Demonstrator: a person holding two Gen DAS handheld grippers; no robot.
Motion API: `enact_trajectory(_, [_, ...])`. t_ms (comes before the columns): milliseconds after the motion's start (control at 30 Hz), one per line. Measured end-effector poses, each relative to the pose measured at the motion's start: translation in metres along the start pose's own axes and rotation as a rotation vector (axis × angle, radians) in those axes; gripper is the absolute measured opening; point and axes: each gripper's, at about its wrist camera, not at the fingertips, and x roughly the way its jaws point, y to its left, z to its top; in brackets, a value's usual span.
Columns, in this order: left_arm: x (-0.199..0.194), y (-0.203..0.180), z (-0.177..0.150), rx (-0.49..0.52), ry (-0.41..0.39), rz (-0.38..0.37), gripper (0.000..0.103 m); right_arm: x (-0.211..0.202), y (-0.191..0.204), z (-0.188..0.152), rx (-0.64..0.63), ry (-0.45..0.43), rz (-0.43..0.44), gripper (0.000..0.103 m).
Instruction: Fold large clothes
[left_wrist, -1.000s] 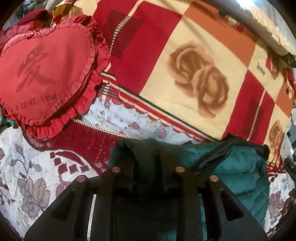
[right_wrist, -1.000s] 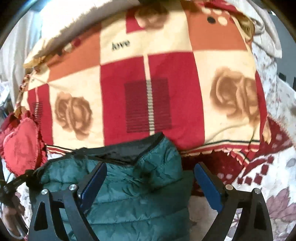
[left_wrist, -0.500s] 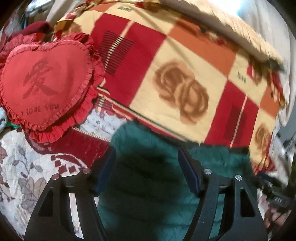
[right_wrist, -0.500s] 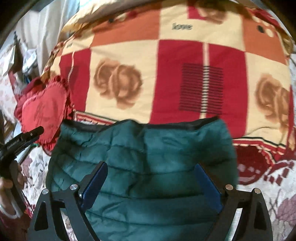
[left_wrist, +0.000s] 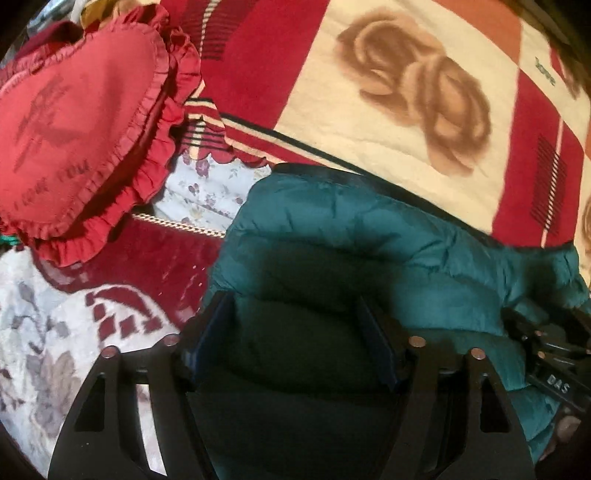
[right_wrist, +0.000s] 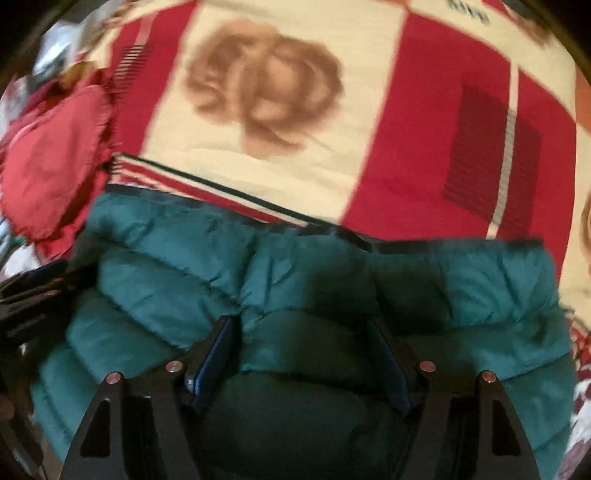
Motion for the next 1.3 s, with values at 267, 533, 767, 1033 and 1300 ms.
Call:
enact_trajectory(267, [0.021, 0.0, -0.001, -0.008, -0.004, -0.01, 0.082, 0.011, -0.017, -0.005, 0.065, 0.012, 0.023, 0.071])
enact_trajectory(533, [-0.019, -0.005, -0.006, 0.044, -0.04, 0.01, 0.081, -0.065, -0.044, -0.015, 0.11, -0.07, 0.014, 0.074])
enact_trajectory(767, [-0.042, -0.015, -0.02, 0.08, -0.036, -0.028, 0.081, -0.089, -0.095, -0.034, 0.139, -0.076, -0.111, 0.079])
enact_trajectory(1033, [-0.017, -0.022, -0.029, 0.113, 0.007, -0.001, 0.083, -0.041, -0.1, -0.042, 0.086, -0.012, -0.162, 0.08])
enact_trajectory(1300, [-0.019, -0.018, -0.031, 0.095, 0.024, -0.005, 0.083, -0.077, -0.107, -0.043, 0.141, 0.009, -0.139, 0.084])
